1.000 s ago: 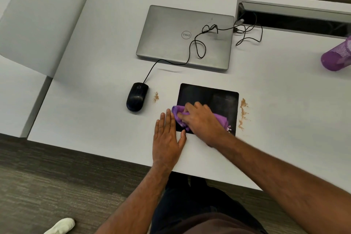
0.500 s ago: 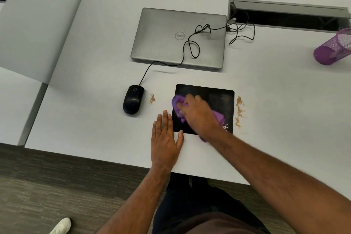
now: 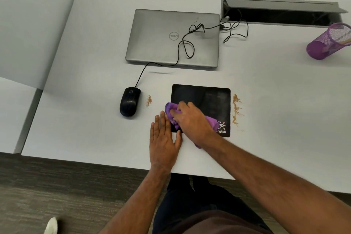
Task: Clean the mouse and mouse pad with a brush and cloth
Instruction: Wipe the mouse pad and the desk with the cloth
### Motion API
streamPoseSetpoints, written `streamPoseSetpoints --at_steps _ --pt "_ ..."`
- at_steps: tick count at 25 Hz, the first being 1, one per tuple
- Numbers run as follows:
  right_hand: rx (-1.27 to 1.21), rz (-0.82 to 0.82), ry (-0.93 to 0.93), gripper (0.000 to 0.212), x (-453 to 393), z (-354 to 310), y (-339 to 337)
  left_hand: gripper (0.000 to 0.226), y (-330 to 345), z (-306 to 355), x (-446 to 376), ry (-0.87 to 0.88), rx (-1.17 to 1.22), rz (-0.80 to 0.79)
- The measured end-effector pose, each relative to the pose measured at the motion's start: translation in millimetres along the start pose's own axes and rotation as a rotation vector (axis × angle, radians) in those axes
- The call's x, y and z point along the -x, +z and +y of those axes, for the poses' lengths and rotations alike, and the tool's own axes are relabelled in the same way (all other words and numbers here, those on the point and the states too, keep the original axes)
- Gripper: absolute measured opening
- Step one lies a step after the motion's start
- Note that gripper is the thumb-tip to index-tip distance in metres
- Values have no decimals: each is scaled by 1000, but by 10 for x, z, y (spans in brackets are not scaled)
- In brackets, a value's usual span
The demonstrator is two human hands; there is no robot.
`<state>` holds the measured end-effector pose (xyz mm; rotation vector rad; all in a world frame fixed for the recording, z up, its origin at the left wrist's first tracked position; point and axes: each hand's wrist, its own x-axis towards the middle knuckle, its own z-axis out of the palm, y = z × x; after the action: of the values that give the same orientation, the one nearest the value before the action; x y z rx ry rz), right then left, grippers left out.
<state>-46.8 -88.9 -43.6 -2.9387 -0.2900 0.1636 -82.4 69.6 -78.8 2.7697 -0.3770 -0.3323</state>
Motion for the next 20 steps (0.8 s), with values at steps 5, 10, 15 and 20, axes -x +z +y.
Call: streamPoseSetpoints --at_steps 5,10,15,20 --pt "-60 48 220 28 -172 549 -231 76 -14 16 17 8 -37 9" --pt "-29 15 297 45 28 236 -89 77 -17 -5 18 25 -31 11" --pt "-79 11 552 42 97 830 -326 77 -3 -2 8 21 -17 29" --pt "-163 42 628 51 100 693 -346 77 -12 10 20 26 -28 33"
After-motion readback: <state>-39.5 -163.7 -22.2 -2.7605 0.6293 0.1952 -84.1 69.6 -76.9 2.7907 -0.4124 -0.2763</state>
